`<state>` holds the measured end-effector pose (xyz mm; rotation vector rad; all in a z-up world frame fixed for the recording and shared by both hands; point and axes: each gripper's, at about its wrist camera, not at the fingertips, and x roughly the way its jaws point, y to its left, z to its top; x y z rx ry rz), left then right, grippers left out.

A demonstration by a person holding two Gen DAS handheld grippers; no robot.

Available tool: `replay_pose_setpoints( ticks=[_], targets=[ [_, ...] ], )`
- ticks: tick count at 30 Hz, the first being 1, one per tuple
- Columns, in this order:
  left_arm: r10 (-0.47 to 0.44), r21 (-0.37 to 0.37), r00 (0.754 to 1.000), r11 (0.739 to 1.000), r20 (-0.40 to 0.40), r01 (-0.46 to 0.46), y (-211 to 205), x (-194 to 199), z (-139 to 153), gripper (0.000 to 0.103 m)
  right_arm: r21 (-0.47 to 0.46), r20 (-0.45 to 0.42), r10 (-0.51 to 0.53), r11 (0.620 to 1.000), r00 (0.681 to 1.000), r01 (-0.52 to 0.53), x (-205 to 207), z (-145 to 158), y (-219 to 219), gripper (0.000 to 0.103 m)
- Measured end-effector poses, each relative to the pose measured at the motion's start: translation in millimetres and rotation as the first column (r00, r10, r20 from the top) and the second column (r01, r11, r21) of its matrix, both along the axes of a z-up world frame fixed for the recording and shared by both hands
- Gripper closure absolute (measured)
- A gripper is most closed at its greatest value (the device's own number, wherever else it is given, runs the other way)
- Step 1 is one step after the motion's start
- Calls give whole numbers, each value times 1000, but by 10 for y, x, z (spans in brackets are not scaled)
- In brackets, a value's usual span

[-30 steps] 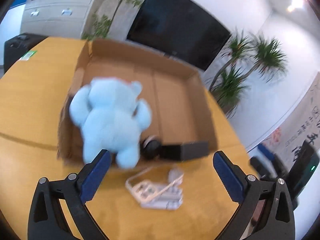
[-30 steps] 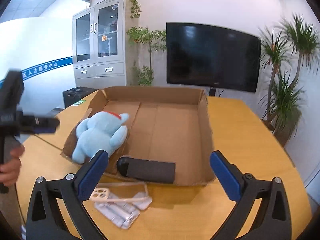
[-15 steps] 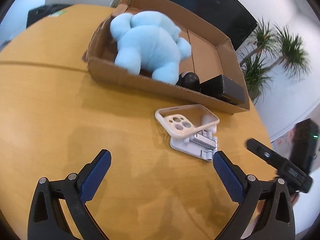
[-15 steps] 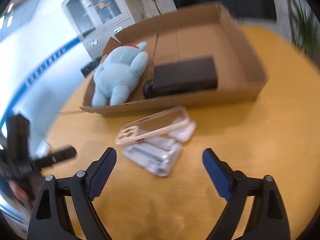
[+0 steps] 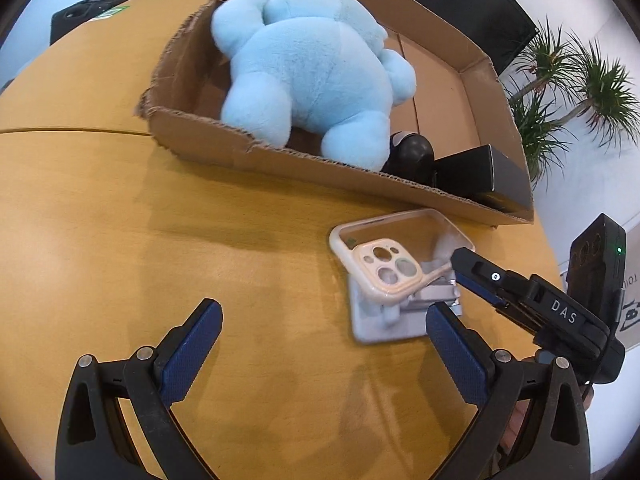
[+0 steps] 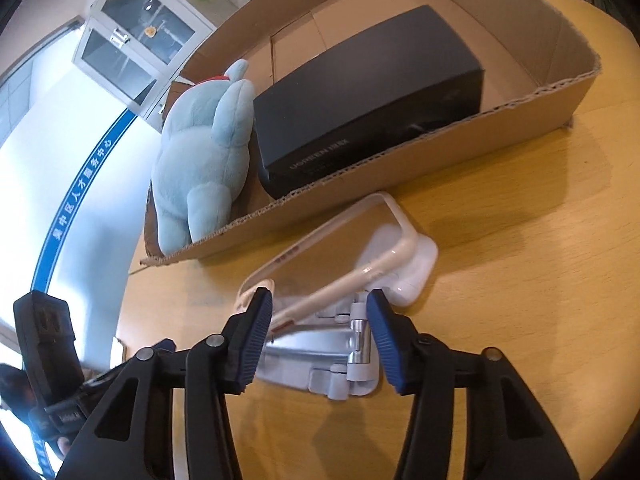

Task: Organize objects
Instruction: 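Move the right gripper to the clear phone case and close on its rim, then lift the phone case with the right gripper and turn it upright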

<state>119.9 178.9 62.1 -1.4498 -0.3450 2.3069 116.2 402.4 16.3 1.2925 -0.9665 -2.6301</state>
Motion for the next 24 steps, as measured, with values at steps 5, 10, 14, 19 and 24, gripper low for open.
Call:
replay_pose_setpoints(
  ticks=[5, 10, 14, 19, 24],
  targets=[
    [-6, 4, 1000, 1000, 5, 6, 51, -34, -16, 0, -69, 18, -33, 997, 999, 34, -84, -103, 35, 74],
    [-13, -10, 1000, 1000, -3, 13, 48, 20, 14, 0, -192, 26, -37, 980, 999, 41, -24, -190, 165, 80],
    [-48, -9, 999, 999, 7, 49, 27, 135, 4, 0, -267, 19, 58, 962, 998, -51, 64, -177, 220, 85],
    [-144, 39, 989, 989, 18, 143, 124, 361, 10, 0, -229, -8, 287, 932, 958, -281, 292, -116, 252, 88],
    [-176, 83, 984, 982, 39, 172, 219, 425, 16, 0, -181, -39, 441, 879, 897, -440, 610, -51, 278, 90]
  ],
)
